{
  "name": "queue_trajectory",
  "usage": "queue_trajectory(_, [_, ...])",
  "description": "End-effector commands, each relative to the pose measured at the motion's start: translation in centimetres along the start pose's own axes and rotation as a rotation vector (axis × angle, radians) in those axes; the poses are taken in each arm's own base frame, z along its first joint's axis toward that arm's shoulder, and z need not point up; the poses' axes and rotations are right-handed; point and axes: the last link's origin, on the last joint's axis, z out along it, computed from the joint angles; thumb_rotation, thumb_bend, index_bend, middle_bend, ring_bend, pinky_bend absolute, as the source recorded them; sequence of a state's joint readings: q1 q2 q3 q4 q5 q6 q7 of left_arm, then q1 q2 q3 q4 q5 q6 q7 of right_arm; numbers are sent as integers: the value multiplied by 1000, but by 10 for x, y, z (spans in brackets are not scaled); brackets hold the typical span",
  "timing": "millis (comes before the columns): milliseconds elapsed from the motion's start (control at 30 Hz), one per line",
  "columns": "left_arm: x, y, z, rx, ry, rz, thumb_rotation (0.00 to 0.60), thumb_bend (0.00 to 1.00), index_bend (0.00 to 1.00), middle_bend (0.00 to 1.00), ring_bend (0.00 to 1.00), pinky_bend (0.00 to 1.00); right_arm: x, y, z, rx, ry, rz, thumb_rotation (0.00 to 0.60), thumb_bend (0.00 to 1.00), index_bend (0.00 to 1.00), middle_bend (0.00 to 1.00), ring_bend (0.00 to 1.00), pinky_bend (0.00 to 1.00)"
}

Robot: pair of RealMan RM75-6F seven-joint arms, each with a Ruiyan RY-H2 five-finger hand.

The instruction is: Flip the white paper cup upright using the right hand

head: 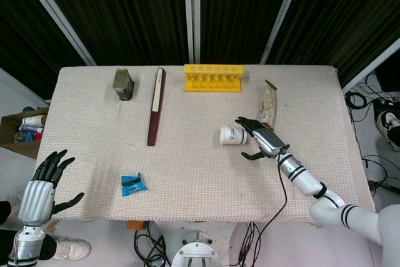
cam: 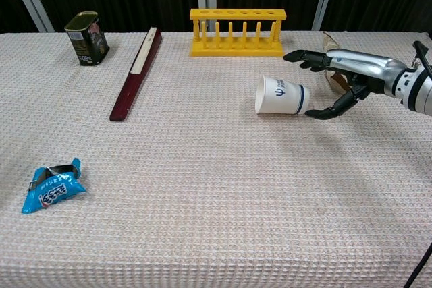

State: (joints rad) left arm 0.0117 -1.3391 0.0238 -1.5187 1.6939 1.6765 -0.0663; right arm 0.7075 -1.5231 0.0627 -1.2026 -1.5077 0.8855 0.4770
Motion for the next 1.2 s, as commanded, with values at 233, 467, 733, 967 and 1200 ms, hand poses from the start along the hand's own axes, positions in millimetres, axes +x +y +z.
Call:
queue_trajectory(233, [3, -3, -3, 8, 9, 5, 600, 77, 192, 88, 58, 164, 9, -47, 29, -91, -23, -281, 600, 77, 0, 95, 0, 1])
queue_trajectory(467, [2, -8, -7, 26, 4, 1, 600, 77, 192, 88, 58, 164, -11, -63, 58, -186, -37, -303, 600, 49, 1, 159, 43, 55])
queue_trajectory(733, [2, -11, -8, 30, 4, -2, 600, 77, 191, 88, 58, 164, -25, -73, 84, -196, -8, -270, 600, 136, 172, 306, 190, 168])
queue_trajectory(967, [3, -15, -13, 48, 9, -6, 600, 77, 191, 88, 58, 164, -26, -72, 81, -153, 41, -124, 600, 263, 340, 412, 280, 226])
queue_trajectory(1200, [1, -15, -12, 44, 5, -7, 600, 77, 192, 88, 58, 164, -25, -67, 59, -34, 53, 264, 600, 266, 362, 363, 270, 200])
